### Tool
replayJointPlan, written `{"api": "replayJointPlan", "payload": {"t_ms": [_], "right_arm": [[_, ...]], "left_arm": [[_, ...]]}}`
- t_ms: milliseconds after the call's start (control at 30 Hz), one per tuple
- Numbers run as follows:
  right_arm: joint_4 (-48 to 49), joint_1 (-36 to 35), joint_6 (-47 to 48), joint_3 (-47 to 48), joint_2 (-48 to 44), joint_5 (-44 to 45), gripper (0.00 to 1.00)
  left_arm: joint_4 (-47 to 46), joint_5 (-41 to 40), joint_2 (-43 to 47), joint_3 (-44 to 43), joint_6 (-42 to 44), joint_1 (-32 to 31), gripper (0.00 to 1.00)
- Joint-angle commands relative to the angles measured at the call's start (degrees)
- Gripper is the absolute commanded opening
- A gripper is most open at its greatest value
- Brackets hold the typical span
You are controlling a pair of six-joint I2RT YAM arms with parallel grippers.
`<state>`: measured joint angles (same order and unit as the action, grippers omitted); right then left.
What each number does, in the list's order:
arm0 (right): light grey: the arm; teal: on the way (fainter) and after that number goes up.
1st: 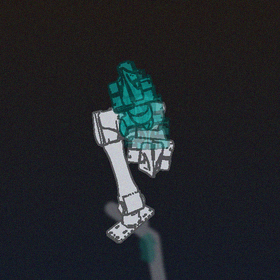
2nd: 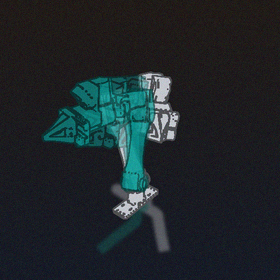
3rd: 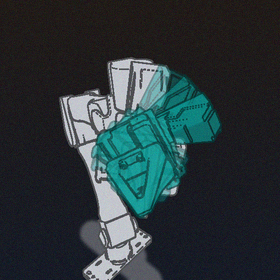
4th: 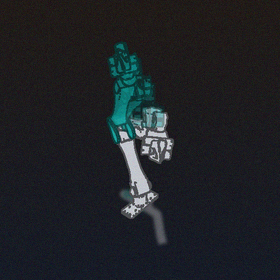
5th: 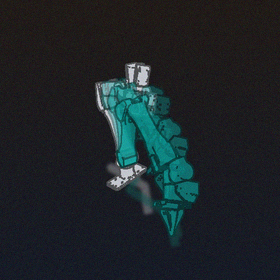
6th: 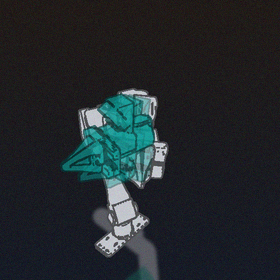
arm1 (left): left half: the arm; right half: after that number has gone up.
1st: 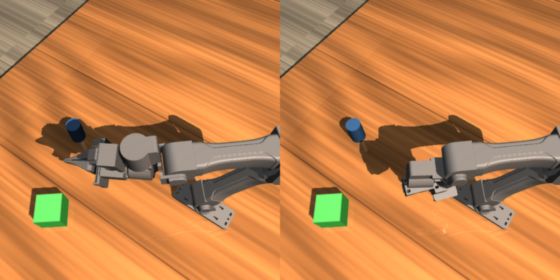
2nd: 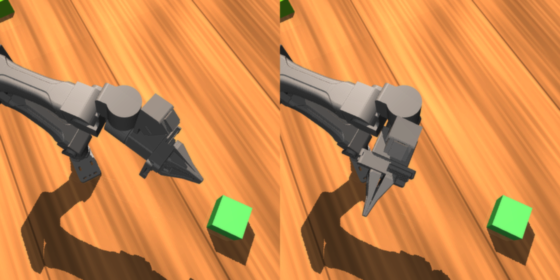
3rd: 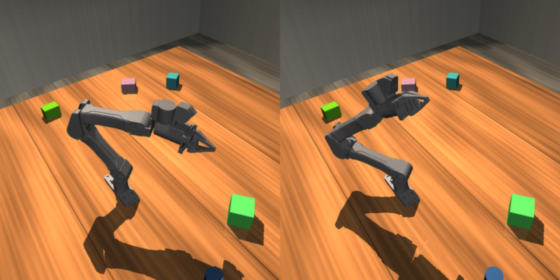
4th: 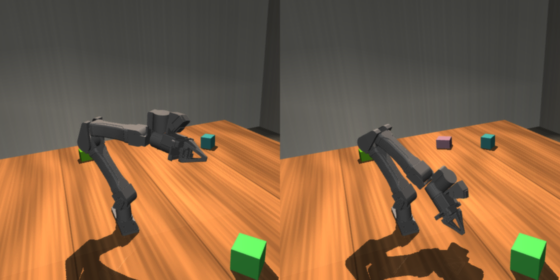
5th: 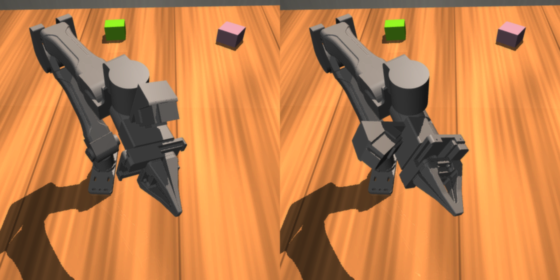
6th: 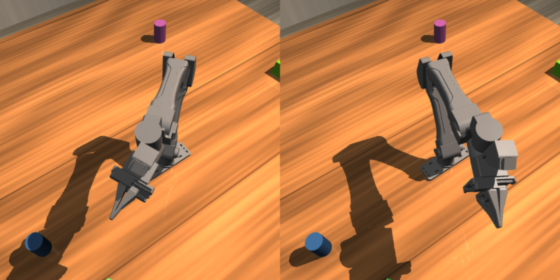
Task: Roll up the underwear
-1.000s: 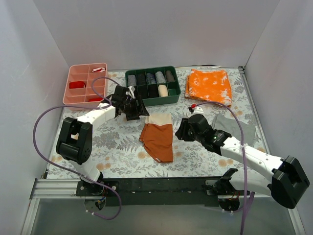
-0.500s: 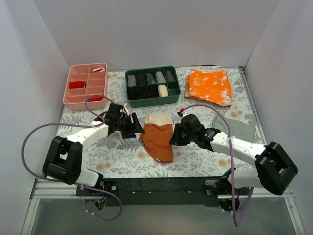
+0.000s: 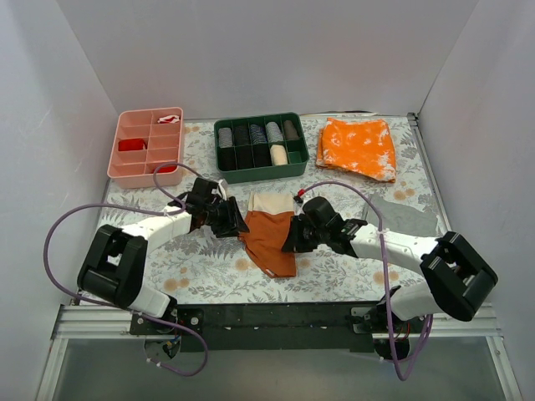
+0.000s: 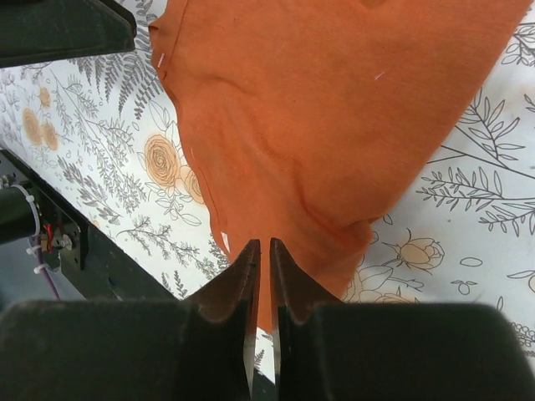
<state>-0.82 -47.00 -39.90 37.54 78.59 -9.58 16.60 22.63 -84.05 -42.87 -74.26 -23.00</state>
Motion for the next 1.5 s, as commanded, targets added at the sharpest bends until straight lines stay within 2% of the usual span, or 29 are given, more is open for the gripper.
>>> {"api": "replayJointPlan", "payload": {"t_ms": [0, 300, 400, 533, 567, 600, 1067, 1467], "right_arm": [[3.1, -0.4, 0.3, 1.1, 1.0, -1.7, 0.16], [3.2, -0.5, 0.1, 0.8, 2.0, -1.9, 0.16], [3.1, -0.6, -0.3, 0.5, 2.4, -1.8, 0.15], [2.6, -0.7, -0.3, 0.0, 2.1, -1.1, 0.15], [2.5, -0.7, -0.1, 0.1, 2.1, -1.1, 0.15], [2.1, -0.7, -0.2, 0.1, 1.9, -0.6, 0.15], [-0.6, -0.7, -0.7, 0.3, 0.0, 3.2, 0.16], [0.2, -2.0, 0.1, 1.8, 3.2, -0.3, 0.15]], "left_arm": [[-1.7, -1.4, -2.2, -1.6, 1.2, -1.2, 0.42], [-1.6, -2.9, -4.1, -2.6, 0.9, -2.6, 0.31], [-1.6, -3.4, -3.8, -3.1, 1.0, -2.6, 0.23], [-1.0, -3.3, -3.3, -4.0, 1.2, -2.5, 0.09], [-0.7, -3.4, -3.1, -4.1, 1.3, -2.5, 0.01], [-0.6, -3.4, -2.9, -4.3, 1.5, -2.5, 0.00], [3.4, -10.9, 0.6, -3.3, 1.5, -2.6, 0.00], [1.8, -11.5, -4.7, -3.4, 1.0, -2.5, 0.00]]}}
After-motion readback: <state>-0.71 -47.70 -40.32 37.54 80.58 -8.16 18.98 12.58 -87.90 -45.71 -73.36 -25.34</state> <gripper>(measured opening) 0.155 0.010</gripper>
